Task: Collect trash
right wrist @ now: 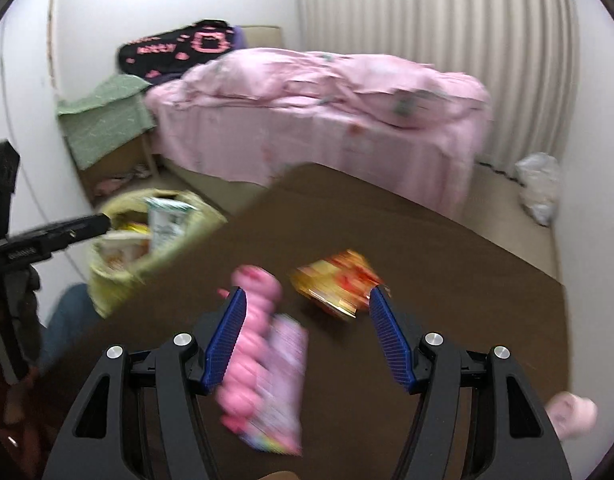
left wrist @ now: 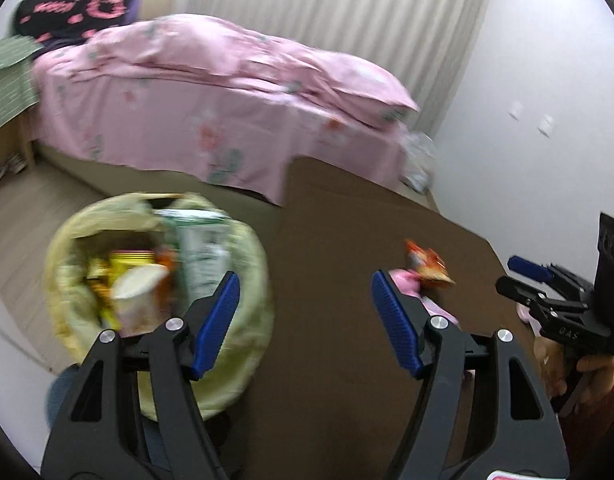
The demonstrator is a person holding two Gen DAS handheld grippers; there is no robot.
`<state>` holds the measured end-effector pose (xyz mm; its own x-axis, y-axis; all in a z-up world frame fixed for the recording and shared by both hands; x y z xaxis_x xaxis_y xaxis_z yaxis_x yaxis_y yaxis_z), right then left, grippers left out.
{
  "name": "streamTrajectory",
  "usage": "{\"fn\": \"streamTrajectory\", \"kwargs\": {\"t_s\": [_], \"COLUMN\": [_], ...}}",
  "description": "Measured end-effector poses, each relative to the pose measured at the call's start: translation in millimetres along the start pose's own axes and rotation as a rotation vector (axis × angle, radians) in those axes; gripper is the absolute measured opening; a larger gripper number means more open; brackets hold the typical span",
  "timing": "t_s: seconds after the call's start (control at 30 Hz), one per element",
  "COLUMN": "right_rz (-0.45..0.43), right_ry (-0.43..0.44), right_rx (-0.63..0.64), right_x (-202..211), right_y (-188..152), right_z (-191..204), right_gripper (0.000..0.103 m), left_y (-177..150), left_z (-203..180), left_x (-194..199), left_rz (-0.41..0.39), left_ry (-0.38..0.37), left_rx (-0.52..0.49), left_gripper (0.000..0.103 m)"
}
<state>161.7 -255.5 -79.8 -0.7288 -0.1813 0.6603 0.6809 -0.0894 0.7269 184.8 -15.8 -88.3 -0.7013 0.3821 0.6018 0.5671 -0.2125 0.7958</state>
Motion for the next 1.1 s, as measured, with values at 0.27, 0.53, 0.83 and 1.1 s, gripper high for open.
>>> {"fn": "streamTrajectory", "kwargs": {"t_s": [0.27, 0.53, 0.83, 1.1], "right_rz": [0.101, 0.189, 0.193, 0.138], "right_ry": [-0.019, 0.258, 0.262, 0.102], "right_rx": [-0.074, -0.111, -0.112, -0.185], "right_x": [8, -18, -25, 0], "right_y": [-55, -85, -91, -96], "right_z": [-56, -24, -19, -68], "right_gripper": [0.06, 0.045, 0.005, 0.005], "left_y": [3, -2, 12, 34], "left_z": [-89, -108, -130, -157], "left_x": [-50, -67, -80, -150], "left_rz": [0.068, 0.114, 0.094, 0.199], "left_ry": [-0.161, -0.122, -0.152, -0.133], "left_rx": [-0.177, -0.2, -0.26, -0.356], "left_gripper": [0.065, 0.065, 0.065, 0.065]}}
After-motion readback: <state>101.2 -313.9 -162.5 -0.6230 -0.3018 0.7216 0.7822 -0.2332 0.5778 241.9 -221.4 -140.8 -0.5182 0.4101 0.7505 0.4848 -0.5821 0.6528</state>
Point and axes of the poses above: each gripper's, at about its wrist camera, not at the fingertips, and x roughly against the way its jaws point, z to its left, y to its top, the point moved 7 cm from there along -x, roughly the way its jaws point, and after that the axes turned 15 degrees about -x, right-handed, at the moved point
